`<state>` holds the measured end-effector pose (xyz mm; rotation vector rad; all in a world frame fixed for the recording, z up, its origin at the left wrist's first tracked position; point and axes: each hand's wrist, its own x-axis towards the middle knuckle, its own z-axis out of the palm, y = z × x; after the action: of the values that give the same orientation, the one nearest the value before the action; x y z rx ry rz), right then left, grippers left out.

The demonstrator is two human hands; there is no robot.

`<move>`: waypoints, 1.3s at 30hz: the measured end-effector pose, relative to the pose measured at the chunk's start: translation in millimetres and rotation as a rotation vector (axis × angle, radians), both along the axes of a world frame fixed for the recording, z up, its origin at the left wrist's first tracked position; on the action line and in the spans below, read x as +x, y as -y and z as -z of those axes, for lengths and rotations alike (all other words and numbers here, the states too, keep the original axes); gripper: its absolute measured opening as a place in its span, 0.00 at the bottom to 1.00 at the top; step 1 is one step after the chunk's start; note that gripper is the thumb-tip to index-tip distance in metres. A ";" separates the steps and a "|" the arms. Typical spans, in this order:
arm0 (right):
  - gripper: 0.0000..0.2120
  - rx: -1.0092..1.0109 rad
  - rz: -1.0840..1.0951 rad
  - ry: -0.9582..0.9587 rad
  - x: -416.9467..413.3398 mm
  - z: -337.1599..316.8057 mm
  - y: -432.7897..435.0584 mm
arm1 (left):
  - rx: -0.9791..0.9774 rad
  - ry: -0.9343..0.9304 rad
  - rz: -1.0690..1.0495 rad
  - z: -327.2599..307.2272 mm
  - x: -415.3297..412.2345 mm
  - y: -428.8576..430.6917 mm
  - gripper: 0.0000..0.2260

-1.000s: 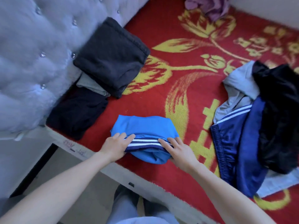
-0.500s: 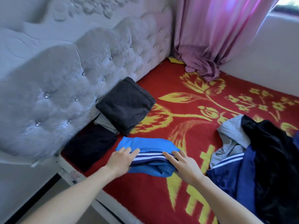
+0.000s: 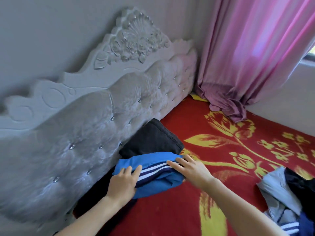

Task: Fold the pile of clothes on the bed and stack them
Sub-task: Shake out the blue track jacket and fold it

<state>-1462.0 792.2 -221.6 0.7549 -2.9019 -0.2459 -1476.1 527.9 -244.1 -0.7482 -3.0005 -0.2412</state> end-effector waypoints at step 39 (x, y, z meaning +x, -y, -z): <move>0.37 -0.079 0.500 0.965 -246.3 205.5 63.4 | -0.560 0.810 0.017 183.2 -271.6 -24.7 0.36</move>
<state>-1708.3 728.8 -427.1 0.0868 -3.9424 0.2814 -1747.8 552.5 -427.3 -0.8678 -3.8989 0.4329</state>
